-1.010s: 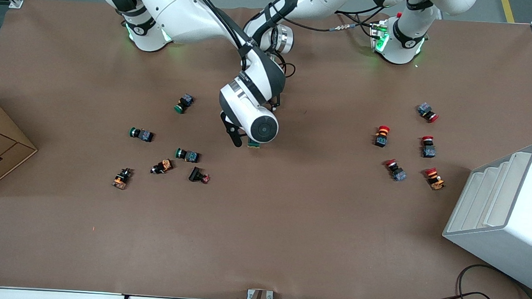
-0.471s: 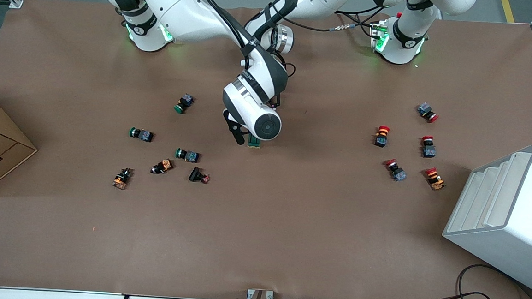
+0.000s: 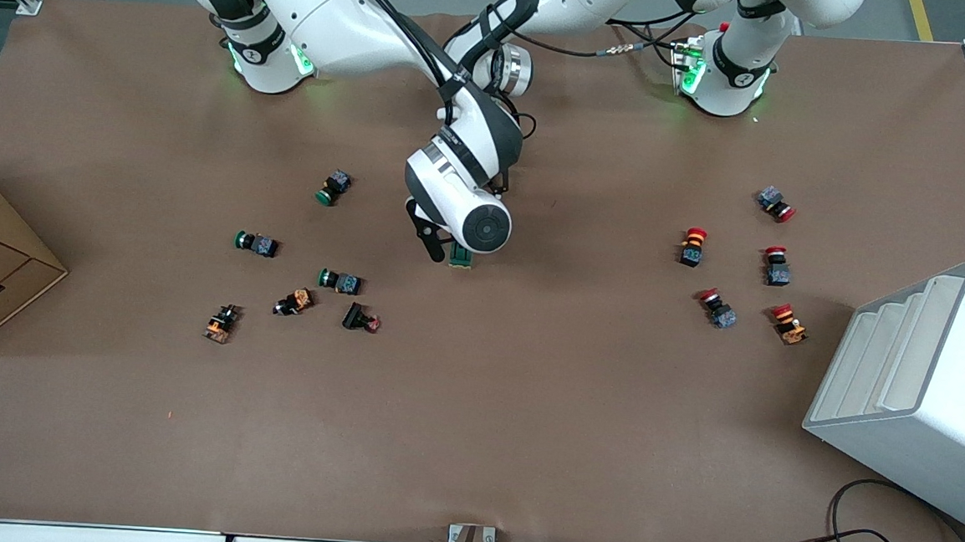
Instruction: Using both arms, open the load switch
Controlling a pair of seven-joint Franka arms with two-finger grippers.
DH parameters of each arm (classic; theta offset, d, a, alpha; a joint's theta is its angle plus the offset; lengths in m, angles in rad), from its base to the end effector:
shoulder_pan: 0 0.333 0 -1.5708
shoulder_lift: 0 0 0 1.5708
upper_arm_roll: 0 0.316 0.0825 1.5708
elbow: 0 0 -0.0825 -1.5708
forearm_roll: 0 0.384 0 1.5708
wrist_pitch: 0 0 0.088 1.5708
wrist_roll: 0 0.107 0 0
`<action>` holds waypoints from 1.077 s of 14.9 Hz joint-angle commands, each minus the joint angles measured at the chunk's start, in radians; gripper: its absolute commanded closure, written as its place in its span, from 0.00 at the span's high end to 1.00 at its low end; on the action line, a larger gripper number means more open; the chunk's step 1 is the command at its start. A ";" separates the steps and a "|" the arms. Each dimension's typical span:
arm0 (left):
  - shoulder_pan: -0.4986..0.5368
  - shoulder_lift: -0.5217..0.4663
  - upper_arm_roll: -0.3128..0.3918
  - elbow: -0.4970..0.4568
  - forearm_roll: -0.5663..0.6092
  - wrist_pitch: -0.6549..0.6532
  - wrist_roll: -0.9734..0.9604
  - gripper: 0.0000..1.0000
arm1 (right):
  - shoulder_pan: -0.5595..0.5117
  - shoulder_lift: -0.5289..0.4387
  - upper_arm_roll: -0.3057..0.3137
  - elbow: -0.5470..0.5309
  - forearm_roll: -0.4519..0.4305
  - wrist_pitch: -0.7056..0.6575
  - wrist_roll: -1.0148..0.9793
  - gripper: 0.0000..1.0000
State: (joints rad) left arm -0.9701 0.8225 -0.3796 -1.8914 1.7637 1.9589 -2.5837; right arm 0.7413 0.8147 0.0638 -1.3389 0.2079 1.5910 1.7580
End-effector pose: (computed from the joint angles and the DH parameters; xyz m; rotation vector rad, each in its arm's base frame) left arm 0.1914 -0.5618 0.0800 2.6853 -0.0412 1.5582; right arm 0.4555 0.4938 0.2136 2.2888 -1.2863 -0.5433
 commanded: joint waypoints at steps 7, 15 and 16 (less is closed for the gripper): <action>-0.012 0.009 0.004 -0.012 0.019 -0.031 -0.022 0.99 | -0.006 -0.018 -0.002 -0.019 0.001 0.009 0.002 1.00; -0.004 0.003 0.002 0.005 0.008 -0.029 0.040 1.00 | -0.264 -0.213 -0.013 0.001 -0.151 -0.095 -0.662 1.00; -0.004 0.000 -0.001 0.012 -0.001 -0.029 0.068 1.00 | -0.299 -0.236 -0.013 0.000 -0.168 -0.095 -0.763 1.00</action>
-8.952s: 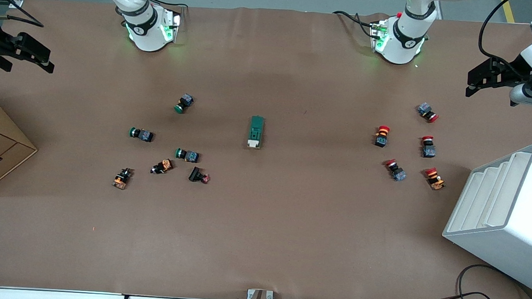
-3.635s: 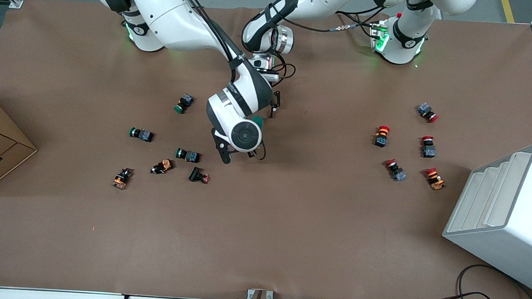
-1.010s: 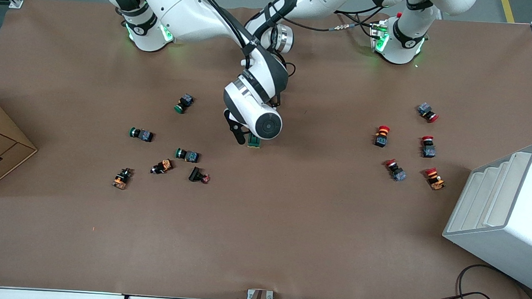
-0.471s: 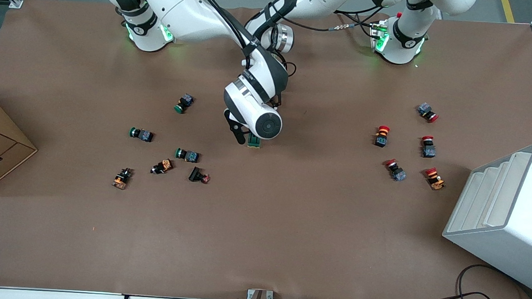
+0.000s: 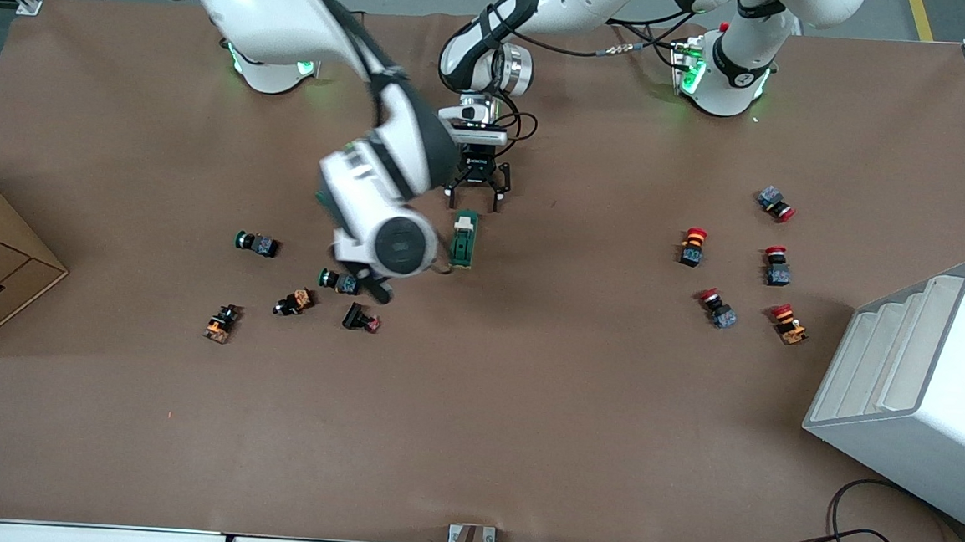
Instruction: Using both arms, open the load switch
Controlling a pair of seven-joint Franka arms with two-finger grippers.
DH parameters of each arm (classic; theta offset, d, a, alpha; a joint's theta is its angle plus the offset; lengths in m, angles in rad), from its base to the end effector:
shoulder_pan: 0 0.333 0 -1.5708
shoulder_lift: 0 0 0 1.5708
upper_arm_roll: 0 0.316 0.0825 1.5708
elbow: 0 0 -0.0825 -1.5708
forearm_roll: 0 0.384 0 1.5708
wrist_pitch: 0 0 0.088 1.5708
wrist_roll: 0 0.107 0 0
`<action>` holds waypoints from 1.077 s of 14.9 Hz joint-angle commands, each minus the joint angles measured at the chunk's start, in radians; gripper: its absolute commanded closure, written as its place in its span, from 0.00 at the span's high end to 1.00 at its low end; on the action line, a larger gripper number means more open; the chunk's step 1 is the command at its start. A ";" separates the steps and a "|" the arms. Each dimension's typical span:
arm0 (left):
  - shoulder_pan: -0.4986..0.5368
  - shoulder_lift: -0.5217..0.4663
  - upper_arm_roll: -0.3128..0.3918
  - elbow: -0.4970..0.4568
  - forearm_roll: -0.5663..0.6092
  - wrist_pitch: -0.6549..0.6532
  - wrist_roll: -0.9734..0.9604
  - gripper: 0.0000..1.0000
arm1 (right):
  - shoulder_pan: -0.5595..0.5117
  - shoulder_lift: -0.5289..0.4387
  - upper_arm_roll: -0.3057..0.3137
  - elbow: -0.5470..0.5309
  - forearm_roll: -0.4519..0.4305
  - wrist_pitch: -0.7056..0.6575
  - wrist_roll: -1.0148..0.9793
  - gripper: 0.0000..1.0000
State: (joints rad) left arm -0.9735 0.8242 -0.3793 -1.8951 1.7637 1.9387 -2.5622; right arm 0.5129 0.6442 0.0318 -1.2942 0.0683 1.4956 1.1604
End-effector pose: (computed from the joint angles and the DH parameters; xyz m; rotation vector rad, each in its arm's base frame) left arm 0.1911 -0.5597 0.0786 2.6916 -0.0711 1.5899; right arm 0.5778 0.3539 0.3413 2.6840 -0.8716 -0.5132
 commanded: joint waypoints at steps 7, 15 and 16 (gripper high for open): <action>0.002 -0.017 -0.006 0.242 -0.401 -0.009 0.469 1.00 | -0.333 -0.192 0.019 -0.063 -0.134 0.006 -0.870 1.00; 0.107 -0.154 -0.001 0.484 -0.864 -0.073 0.929 0.99 | -0.536 -0.252 0.020 -0.036 -0.148 0.015 -1.188 1.00; 0.133 -0.190 -0.001 0.485 -0.921 -0.073 1.001 0.99 | -0.548 -0.253 0.020 -0.030 -0.150 0.012 -1.206 1.00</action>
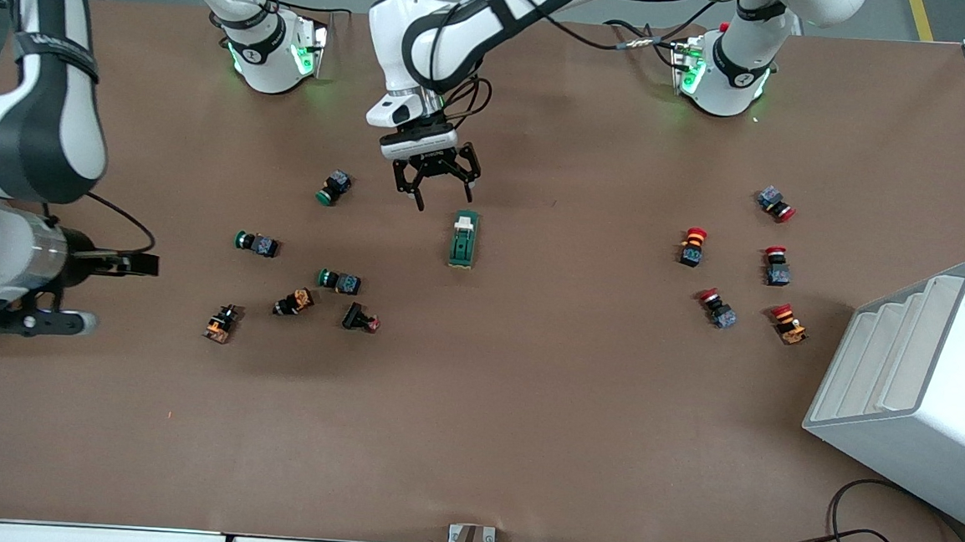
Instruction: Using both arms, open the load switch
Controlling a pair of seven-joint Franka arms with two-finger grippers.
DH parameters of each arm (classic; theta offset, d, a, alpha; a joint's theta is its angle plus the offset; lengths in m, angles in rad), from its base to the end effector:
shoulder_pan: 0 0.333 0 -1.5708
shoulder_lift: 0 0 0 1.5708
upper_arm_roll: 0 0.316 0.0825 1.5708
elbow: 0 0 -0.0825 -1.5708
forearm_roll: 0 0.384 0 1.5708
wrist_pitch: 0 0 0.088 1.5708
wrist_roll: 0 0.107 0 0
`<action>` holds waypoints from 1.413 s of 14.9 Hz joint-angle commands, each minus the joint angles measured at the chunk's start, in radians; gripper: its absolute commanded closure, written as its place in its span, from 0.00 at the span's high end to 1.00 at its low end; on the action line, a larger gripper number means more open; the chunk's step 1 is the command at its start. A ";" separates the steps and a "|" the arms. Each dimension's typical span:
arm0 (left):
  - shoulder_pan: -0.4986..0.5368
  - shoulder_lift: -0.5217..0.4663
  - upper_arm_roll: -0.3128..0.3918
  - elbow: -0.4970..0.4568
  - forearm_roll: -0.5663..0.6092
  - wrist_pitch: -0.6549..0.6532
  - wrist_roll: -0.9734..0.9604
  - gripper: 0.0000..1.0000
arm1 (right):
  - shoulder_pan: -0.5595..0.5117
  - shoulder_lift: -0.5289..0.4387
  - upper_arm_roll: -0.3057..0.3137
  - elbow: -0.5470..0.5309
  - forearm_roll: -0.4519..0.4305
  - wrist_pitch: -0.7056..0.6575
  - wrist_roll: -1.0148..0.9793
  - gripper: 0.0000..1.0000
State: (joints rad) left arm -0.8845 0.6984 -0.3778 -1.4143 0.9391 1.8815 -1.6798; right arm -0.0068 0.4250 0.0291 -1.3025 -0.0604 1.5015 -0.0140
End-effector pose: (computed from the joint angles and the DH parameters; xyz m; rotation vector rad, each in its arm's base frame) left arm 0.3249 -0.6402 0.3081 -2.7920 -0.1396 -0.8657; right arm 0.6595 0.0044 0.4846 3.0723 0.0580 -0.3482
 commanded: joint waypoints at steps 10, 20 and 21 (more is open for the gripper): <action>0.381 -0.307 -0.004 0.112 -0.555 -0.174 0.765 0.99 | -0.042 -0.032 0.029 0.089 -0.016 -0.087 -0.035 1.00; 0.809 -0.510 -0.004 0.109 -0.770 -0.389 1.156 1.00 | -0.051 -0.072 0.028 0.086 0.066 -0.152 -0.040 1.00; 0.849 -0.519 -0.004 0.107 -0.767 -0.409 1.192 1.00 | -0.062 -0.078 0.028 0.085 0.082 -0.152 -0.040 1.00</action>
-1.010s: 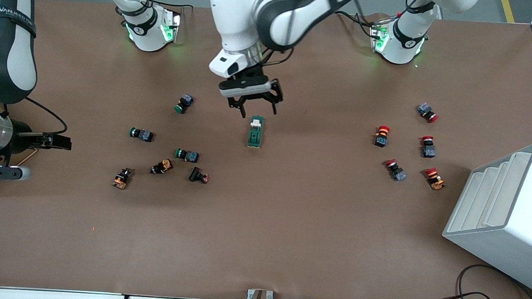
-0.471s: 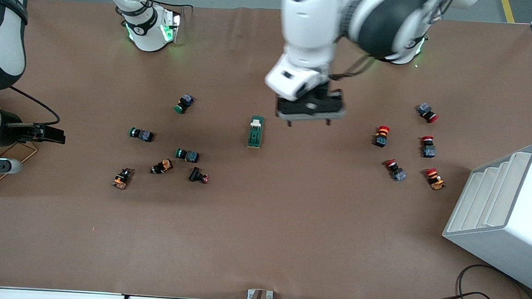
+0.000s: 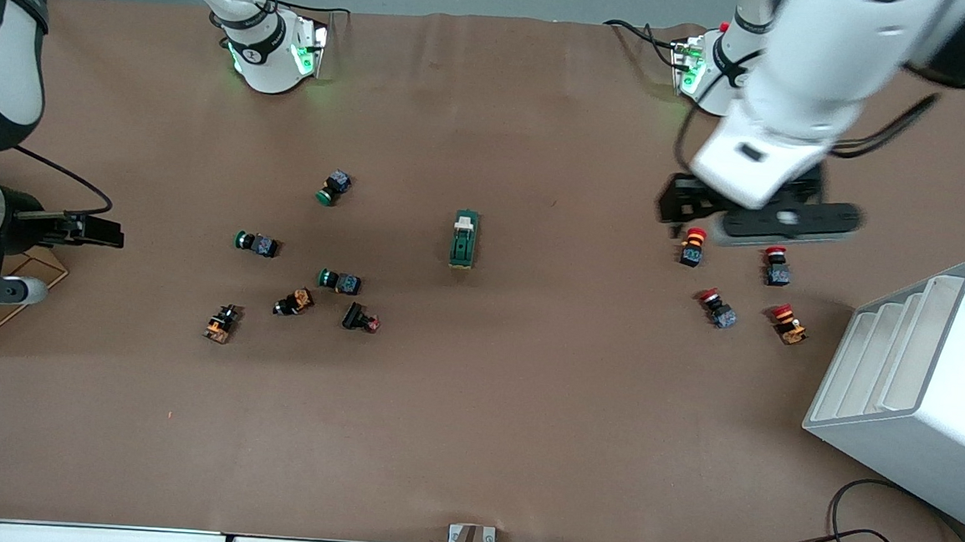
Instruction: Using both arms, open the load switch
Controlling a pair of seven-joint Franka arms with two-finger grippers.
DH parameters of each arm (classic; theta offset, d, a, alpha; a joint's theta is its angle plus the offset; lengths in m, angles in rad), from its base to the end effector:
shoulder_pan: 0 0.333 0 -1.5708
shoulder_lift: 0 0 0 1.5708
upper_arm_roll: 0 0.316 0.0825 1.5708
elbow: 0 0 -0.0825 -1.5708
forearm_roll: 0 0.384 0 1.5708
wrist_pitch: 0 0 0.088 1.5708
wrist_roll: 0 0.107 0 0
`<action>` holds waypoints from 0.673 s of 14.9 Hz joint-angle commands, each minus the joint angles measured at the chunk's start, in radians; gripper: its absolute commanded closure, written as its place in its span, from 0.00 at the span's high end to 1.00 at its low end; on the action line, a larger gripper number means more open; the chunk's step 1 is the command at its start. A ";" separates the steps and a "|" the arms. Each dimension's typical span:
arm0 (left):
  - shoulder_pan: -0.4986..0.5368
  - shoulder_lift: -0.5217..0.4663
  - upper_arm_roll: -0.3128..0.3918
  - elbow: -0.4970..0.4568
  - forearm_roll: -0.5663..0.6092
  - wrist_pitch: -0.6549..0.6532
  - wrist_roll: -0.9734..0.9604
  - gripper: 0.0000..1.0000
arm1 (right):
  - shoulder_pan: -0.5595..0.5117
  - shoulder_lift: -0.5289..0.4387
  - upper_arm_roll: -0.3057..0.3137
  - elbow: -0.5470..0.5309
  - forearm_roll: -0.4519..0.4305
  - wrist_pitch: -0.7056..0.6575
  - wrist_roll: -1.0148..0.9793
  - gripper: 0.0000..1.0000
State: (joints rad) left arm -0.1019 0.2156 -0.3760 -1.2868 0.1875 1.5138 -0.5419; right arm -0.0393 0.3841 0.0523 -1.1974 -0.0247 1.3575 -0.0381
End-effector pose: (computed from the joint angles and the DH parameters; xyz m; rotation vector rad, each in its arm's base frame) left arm 0.5644 -0.2365 0.6349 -3.0541 -0.1315 -0.1144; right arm 0.6417 -0.0014 0.5498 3.1193 0.0733 -0.3502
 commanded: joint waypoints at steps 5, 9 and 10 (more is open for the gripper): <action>0.166 -0.041 -0.004 -0.019 -0.008 -0.092 0.362 1.00 | -0.010 -0.151 0.006 -0.129 0.034 0.031 -0.016 1.00; 0.208 -0.042 -0.007 -0.017 -0.020 -0.101 0.379 1.00 | 0.016 -0.264 0.000 -0.240 0.025 0.077 -0.016 1.00; 0.209 -0.044 -0.006 -0.017 -0.022 -0.103 0.379 1.00 | 0.019 -0.278 -0.002 -0.243 0.025 0.074 -0.017 1.00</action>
State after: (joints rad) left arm 0.0872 0.1913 -0.3762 -1.2926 0.1865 1.4220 -0.1850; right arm -0.0256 0.1892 0.0552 -1.3490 0.0024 1.4033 -0.0452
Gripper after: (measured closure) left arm 0.000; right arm 0.000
